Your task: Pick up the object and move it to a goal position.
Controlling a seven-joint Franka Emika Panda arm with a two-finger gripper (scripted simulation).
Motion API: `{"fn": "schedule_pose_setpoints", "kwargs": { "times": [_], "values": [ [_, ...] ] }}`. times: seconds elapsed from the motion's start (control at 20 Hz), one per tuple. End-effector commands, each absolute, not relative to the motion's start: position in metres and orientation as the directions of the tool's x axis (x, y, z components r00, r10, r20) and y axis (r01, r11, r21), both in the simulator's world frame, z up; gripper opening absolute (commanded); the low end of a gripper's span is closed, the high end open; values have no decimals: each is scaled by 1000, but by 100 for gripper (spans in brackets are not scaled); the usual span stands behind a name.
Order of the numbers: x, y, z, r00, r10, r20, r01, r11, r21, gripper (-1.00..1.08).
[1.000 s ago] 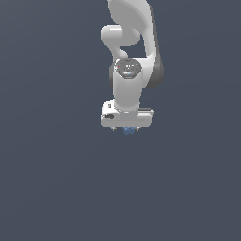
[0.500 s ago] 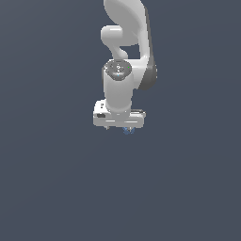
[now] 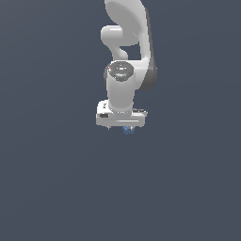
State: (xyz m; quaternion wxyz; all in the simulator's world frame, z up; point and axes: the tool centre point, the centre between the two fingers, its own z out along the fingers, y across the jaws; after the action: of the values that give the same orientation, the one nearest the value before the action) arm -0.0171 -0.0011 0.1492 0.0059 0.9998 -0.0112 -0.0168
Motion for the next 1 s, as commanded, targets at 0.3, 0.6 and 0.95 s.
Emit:
{"fn": "schedule_pose_setpoints", "kwargs": {
  "times": [0.3,0.6,0.95],
  "values": [
    [-49,21,122,998,59,-20,59,-998,6,100],
    [-78,36,102,992,125,-9,125,-992,2,100],
    [-98,46,91,986,166,-1,166,-986,0,100]
  ]
}}
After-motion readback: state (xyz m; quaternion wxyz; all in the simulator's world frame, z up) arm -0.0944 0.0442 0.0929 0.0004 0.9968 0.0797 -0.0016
